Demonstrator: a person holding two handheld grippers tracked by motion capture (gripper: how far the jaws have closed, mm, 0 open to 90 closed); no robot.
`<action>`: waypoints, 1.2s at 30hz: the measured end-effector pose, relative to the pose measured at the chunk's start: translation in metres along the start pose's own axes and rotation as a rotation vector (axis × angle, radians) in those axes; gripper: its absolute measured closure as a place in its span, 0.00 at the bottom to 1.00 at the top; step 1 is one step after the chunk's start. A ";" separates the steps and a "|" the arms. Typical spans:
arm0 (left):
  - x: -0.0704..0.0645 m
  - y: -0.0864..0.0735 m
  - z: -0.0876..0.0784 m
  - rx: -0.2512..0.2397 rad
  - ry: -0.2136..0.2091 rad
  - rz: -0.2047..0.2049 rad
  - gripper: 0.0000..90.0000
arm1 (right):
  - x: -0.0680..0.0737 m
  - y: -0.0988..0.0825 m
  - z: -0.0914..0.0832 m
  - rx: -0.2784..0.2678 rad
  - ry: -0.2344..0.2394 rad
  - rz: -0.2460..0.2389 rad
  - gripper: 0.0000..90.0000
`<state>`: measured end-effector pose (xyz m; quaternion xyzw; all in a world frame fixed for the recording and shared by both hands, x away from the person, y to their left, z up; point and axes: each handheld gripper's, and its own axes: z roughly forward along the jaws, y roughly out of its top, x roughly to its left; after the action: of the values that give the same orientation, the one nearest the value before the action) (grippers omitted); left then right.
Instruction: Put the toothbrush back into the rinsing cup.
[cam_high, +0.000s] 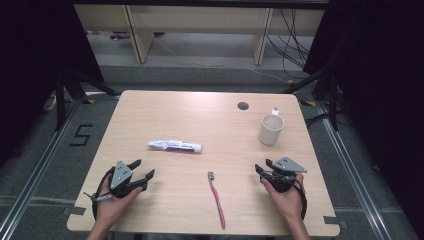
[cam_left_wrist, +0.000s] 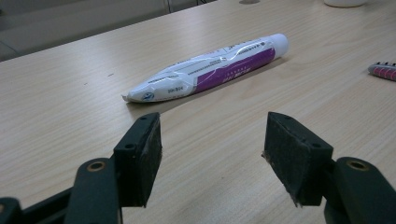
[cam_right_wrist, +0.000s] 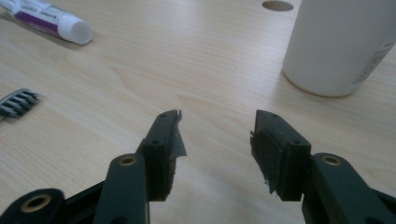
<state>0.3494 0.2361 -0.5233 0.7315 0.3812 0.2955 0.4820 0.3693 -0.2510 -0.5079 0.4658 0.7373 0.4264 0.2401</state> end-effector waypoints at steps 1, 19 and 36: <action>0.000 0.000 0.001 -0.005 -0.005 -0.002 0.40 | -0.001 0.002 0.000 -0.004 -0.010 -0.038 0.58; -0.001 0.000 0.000 0.010 0.002 0.011 0.40 | 0.018 0.035 -0.013 0.259 -0.010 0.012 0.60; -0.002 0.000 0.002 0.018 0.001 0.023 0.39 | 0.034 0.064 -0.008 0.633 -0.026 0.131 0.58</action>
<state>0.3498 0.2332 -0.5240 0.7400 0.3757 0.2979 0.4718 0.3794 -0.2110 -0.4478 0.5692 0.7986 0.1847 0.0648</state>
